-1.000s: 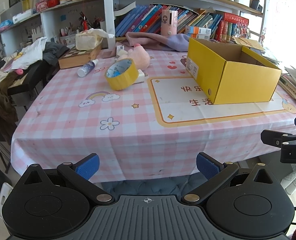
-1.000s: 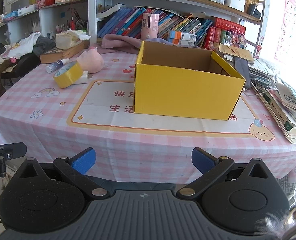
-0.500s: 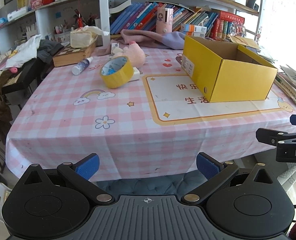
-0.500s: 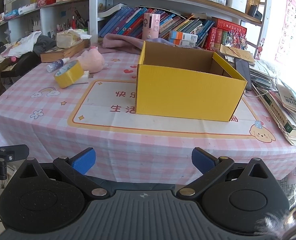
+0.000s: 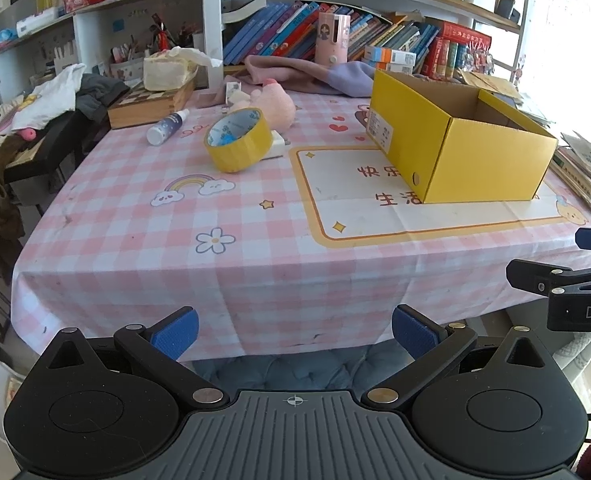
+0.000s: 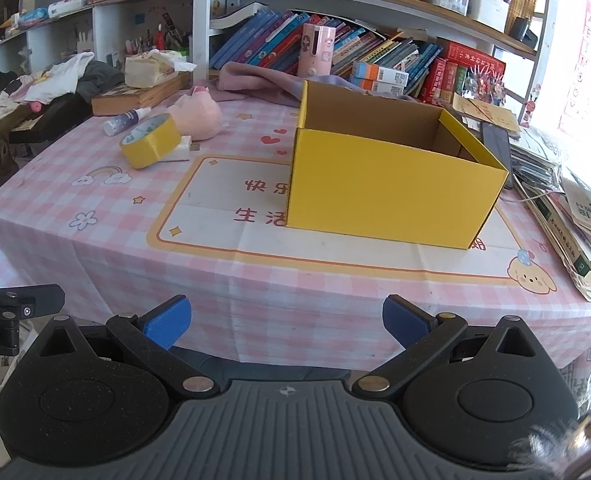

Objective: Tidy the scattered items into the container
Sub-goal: 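Move both tools forward toward the items on the table, then reach the left tool to the yellow tape roll while the right tool reaches the pink plush pig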

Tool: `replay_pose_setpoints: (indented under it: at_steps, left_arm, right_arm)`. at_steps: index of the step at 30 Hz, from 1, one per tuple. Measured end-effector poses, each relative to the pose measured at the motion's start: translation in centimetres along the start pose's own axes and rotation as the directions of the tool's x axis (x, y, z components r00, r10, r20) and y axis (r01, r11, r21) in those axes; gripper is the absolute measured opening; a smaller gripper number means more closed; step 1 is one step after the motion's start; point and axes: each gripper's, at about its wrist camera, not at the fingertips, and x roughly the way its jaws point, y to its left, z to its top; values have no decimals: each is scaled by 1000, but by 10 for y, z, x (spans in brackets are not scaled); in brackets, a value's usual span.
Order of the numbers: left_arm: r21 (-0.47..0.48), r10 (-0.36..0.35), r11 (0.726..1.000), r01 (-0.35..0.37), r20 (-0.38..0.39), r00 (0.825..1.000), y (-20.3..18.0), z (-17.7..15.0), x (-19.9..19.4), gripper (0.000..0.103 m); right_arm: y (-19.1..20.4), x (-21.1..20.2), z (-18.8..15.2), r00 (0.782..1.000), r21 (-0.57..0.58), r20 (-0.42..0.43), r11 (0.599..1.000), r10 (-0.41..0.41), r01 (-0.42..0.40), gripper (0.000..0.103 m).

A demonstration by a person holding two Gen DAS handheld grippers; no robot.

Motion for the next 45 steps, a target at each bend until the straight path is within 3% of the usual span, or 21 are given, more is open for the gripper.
replay_pose_setpoints:
  at_steps: [17,24,27,45]
  left_arm:
    - [-32,28,999,-28,1,1000,18,-6,-7,103]
    - [-67,50,997,-49,18,999,32,-8,-14,103]
    - [-84,65,994,-63,23,998,39,-8,-16,103]
    - [-72,131,990,-125,87,988,53,5,-14,103]
  right_arm:
    - [19,1,6,999,-30,9,999,34,-34,100]
    - [33,3,14,997,-65,28,995,77,-75,82]
    - [39,5,18,994,-80,32,992,102,-99,79]
    - [69,26,47,972,-153,71,966,223,-210,79]
